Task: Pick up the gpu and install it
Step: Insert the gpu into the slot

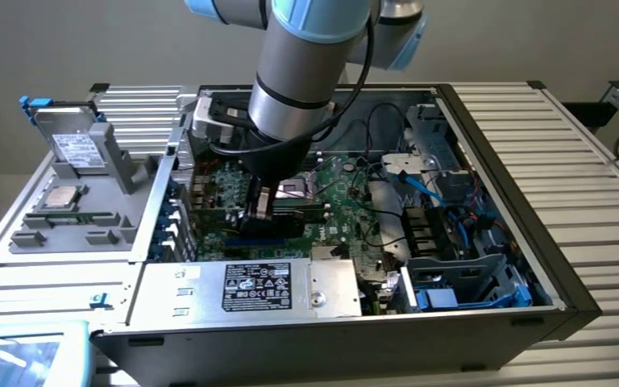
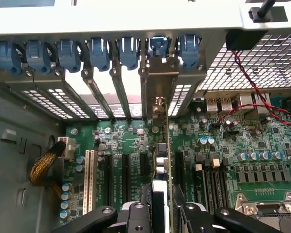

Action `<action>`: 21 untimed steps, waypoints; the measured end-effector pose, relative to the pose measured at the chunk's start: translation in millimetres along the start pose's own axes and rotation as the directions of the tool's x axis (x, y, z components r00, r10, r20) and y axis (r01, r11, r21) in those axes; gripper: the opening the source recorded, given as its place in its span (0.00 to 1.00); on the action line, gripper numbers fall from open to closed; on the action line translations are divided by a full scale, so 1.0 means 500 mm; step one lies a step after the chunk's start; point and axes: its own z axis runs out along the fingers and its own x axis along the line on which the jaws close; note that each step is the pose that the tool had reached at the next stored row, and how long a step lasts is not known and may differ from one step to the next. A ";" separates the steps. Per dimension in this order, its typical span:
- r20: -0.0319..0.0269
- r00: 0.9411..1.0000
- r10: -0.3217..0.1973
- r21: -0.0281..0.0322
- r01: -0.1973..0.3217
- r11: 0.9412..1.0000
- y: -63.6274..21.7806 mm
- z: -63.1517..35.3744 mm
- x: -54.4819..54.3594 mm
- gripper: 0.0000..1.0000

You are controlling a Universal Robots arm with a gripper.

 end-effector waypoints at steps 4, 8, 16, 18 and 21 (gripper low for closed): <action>-0.001 1.000 0.000 0.001 0.000 1.000 0.001 0.000 0.000 0.27; -0.001 1.000 0.000 0.001 0.000 1.000 0.006 0.002 -0.002 0.27; -0.006 1.000 0.002 0.014 -0.002 1.000 0.006 0.002 -0.002 0.27; -0.006 1.000 0.002 0.014 -0.002 1.000 0.006 0.003 -0.002 0.27; -0.006 1.000 0.002 0.014 -0.002 1.000 0.008 0.004 -0.002 0.27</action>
